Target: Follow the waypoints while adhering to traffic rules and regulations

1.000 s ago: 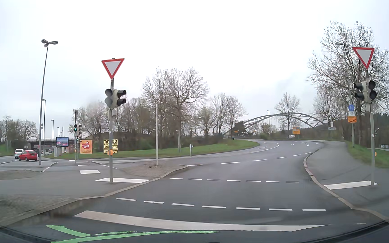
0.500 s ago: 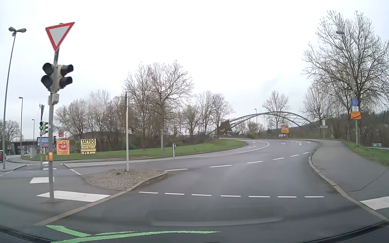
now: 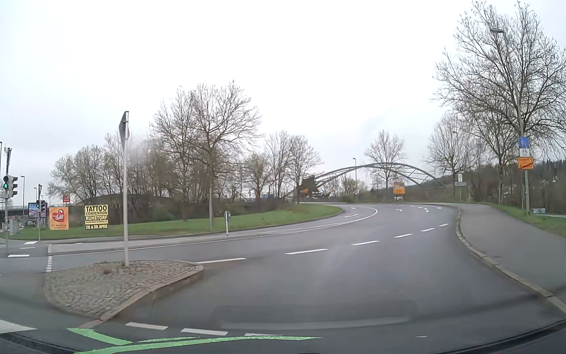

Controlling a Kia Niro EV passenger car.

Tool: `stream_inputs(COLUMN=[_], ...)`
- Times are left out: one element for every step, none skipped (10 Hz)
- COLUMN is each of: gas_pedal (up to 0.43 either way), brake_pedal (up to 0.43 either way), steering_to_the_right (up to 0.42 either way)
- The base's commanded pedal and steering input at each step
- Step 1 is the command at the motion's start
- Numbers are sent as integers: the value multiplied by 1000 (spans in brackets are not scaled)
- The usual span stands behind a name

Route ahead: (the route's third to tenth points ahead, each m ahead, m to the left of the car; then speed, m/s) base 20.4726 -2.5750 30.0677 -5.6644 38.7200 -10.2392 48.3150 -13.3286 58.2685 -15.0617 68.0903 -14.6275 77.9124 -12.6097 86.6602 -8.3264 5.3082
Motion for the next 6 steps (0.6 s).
stream_inputs(gas_pedal=[0, 0, 0, 0, 0, 0], brake_pedal=[195, 201, 201, 201, 207, 213], steering_to_the_right=[74, 74, 74, 74, 73, 72])
